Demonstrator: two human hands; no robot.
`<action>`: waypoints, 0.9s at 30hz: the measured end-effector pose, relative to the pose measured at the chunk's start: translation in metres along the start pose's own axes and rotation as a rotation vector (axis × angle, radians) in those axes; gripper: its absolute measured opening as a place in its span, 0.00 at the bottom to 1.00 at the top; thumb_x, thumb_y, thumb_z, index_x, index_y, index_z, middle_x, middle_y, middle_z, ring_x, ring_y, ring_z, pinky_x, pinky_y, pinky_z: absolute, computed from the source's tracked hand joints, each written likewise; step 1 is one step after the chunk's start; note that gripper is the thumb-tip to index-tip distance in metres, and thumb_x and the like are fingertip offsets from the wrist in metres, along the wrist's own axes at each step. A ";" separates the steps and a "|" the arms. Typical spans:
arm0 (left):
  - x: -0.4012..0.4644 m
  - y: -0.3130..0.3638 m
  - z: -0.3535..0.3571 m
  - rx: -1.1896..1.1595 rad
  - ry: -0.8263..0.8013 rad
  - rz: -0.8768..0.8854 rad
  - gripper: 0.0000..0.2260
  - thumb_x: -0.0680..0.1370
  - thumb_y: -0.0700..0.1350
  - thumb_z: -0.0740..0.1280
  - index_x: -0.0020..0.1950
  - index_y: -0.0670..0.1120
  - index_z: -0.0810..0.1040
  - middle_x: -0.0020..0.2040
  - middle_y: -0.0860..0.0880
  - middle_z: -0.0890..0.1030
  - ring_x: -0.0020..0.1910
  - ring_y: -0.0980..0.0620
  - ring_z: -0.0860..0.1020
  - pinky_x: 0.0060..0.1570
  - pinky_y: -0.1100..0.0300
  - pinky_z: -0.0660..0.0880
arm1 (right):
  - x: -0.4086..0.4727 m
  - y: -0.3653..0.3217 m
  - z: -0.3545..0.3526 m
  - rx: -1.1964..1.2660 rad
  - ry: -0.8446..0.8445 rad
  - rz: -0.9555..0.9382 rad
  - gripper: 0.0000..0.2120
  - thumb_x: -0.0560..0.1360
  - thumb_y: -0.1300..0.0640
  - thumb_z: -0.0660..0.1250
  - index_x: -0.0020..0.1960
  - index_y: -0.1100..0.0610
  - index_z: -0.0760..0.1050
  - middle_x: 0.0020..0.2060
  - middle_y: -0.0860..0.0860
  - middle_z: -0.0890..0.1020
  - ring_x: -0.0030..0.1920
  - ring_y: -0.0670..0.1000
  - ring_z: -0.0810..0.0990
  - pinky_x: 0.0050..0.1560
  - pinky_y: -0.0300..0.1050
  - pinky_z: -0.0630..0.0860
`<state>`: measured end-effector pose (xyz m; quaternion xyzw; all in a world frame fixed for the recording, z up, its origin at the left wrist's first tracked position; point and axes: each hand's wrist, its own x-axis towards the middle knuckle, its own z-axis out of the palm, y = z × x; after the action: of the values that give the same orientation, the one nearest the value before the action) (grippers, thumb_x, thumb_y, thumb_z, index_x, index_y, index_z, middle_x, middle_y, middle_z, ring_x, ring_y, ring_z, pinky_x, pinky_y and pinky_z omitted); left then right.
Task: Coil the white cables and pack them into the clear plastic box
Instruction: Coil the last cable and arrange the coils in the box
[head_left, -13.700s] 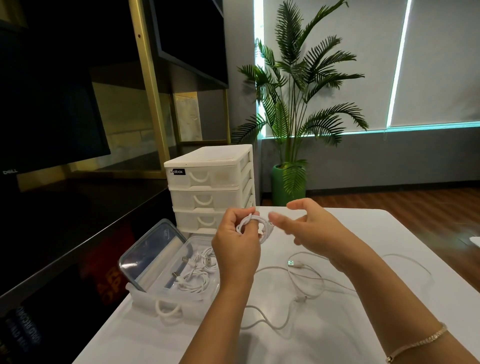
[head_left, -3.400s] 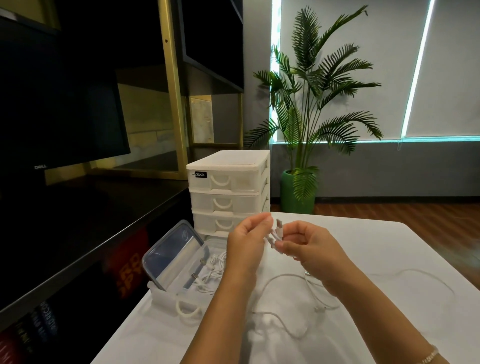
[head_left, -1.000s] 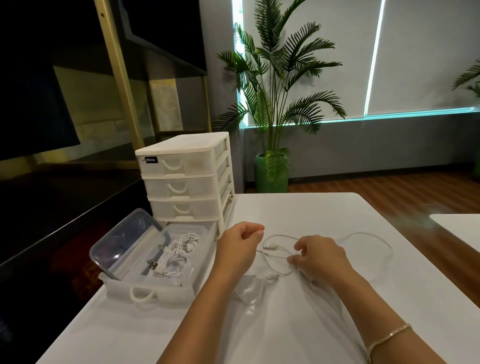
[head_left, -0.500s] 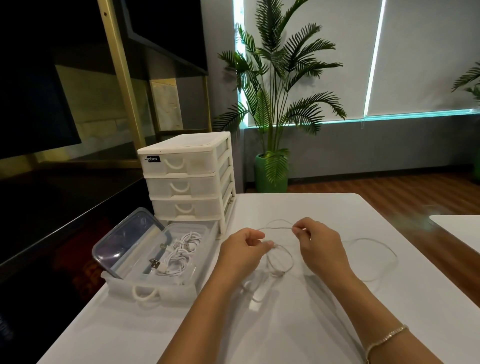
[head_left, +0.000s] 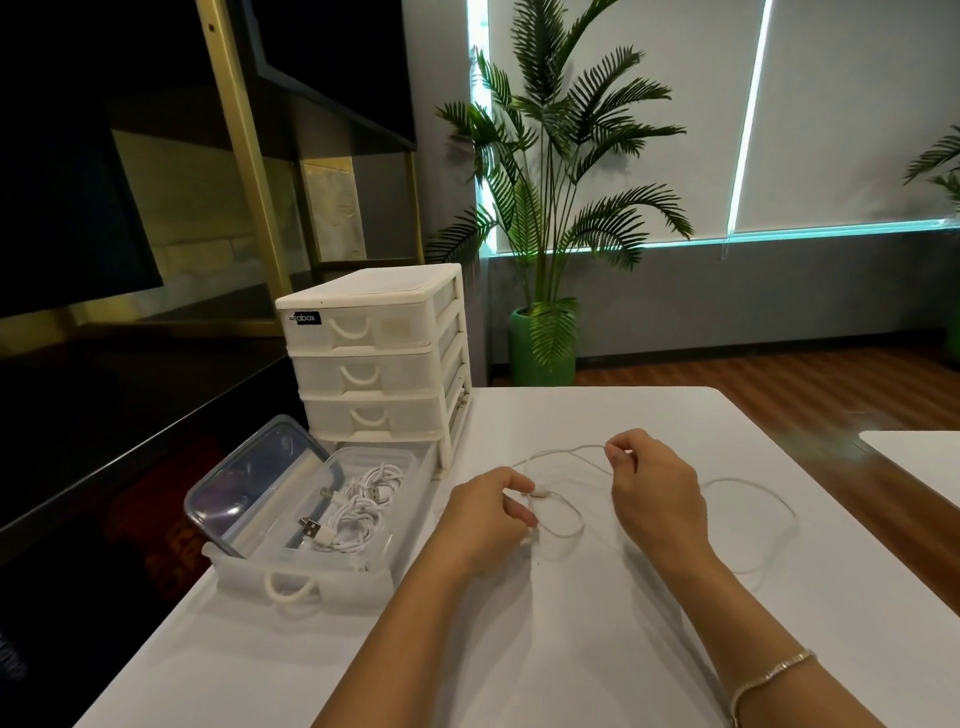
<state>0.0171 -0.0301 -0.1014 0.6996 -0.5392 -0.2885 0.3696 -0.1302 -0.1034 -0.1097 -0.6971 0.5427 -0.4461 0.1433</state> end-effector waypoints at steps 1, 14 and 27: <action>0.001 0.000 -0.001 -0.019 0.069 0.019 0.17 0.74 0.32 0.61 0.57 0.50 0.75 0.41 0.55 0.81 0.37 0.60 0.75 0.27 0.72 0.68 | 0.000 0.001 -0.001 -0.012 0.001 -0.001 0.11 0.80 0.55 0.57 0.54 0.57 0.76 0.48 0.52 0.80 0.43 0.49 0.74 0.42 0.40 0.70; 0.002 0.008 -0.009 -0.147 0.513 0.171 0.09 0.78 0.38 0.63 0.53 0.50 0.78 0.51 0.54 0.79 0.42 0.62 0.75 0.38 0.74 0.70 | -0.003 0.003 0.000 -0.326 -0.292 0.033 0.11 0.76 0.56 0.60 0.54 0.49 0.79 0.53 0.48 0.81 0.54 0.51 0.76 0.57 0.46 0.73; 0.002 0.010 -0.008 -0.212 0.528 0.186 0.06 0.77 0.41 0.65 0.49 0.52 0.78 0.51 0.52 0.79 0.41 0.61 0.76 0.40 0.73 0.70 | -0.012 -0.014 0.002 -0.291 -0.579 -0.227 0.08 0.75 0.55 0.63 0.48 0.53 0.81 0.45 0.46 0.81 0.48 0.48 0.76 0.53 0.42 0.73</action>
<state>0.0183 -0.0318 -0.0890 0.6555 -0.4531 -0.1163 0.5929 -0.1202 -0.0879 -0.1067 -0.8640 0.4563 -0.1606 0.1397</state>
